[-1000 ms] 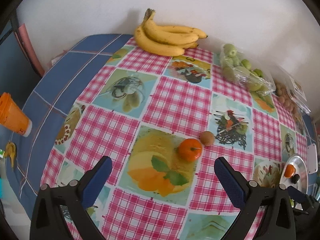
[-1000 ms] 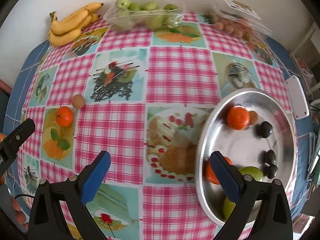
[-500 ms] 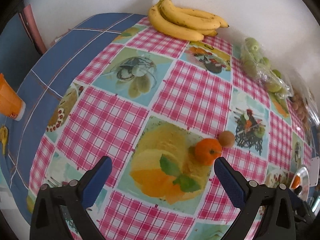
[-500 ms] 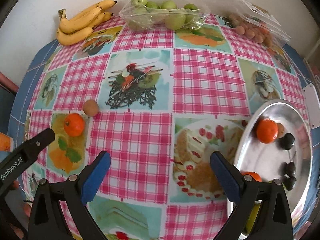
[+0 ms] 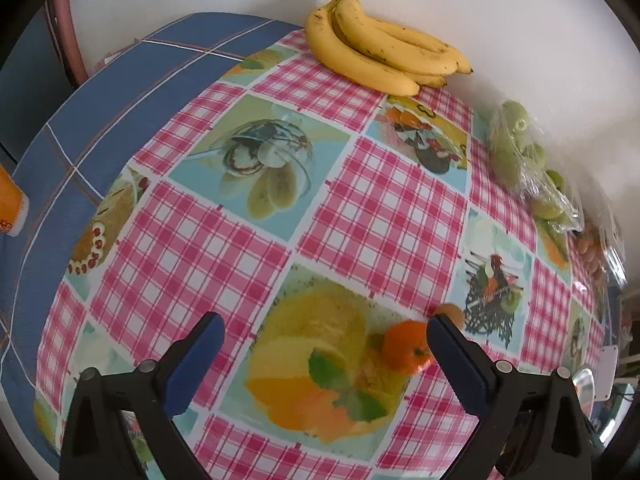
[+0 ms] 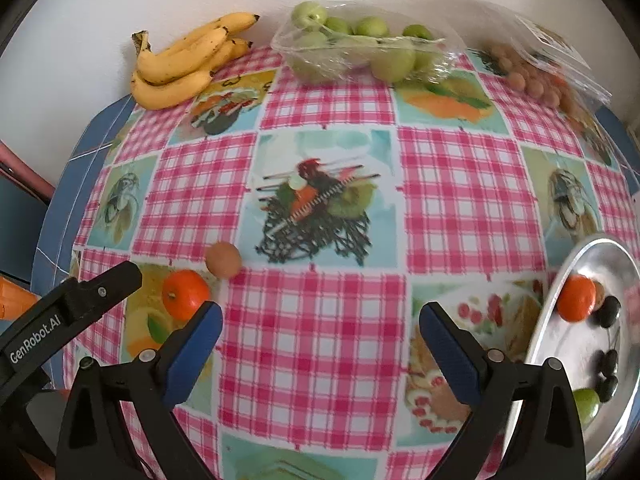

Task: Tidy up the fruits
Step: 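Move both grippers toward the last orange and kiwi on the table, then grasp the last orange with the left gripper while the right gripper grasps the kiwi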

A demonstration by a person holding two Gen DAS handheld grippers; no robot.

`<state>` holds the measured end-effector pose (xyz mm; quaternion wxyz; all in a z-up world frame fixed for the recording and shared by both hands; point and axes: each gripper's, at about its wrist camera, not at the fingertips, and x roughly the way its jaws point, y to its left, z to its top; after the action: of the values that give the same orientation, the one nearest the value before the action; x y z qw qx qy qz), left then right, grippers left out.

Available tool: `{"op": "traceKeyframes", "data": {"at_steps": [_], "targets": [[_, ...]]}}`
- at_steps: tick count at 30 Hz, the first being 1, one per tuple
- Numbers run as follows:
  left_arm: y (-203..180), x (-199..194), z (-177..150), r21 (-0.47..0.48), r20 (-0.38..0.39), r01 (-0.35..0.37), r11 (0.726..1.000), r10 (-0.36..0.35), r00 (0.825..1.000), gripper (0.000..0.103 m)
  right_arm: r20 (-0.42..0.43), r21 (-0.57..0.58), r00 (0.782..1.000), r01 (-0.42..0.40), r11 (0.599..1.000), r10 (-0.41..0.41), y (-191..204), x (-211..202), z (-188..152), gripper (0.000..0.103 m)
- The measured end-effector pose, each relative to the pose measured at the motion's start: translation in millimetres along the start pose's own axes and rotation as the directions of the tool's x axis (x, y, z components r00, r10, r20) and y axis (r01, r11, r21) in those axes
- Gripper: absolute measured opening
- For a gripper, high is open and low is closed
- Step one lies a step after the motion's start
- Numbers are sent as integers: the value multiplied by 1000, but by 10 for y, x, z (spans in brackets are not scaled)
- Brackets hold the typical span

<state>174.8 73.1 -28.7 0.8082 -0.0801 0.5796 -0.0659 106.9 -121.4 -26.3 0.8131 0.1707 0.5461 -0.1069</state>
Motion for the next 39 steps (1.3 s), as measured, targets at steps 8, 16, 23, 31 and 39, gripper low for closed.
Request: {"op": "traceKeyframes", "data": {"at_steps": [8,16,23,31,39], "targets": [[119,131,91,-64,-28,22,998,-24,999,102,8,-36,1000,-11,999,11,229,147,163,95],[183,211,151,-97,-41,42,994,-46,998,102,13,-60,1000,-19,998,20,372,298,242,75],[169,281,151,-102,-54,42,994,-48,997,102,7,-76,999,-45,996,46,462,361,262,63],[201,280,138,-108,-55,42,993,-48,997,102,-9,-89,997,-84,993,83,545,401,258,39],[121,274,118,-91,-67,54,994,-60,996,102,-26,-68,996,-91,994,90,475,407,246,26]]}}
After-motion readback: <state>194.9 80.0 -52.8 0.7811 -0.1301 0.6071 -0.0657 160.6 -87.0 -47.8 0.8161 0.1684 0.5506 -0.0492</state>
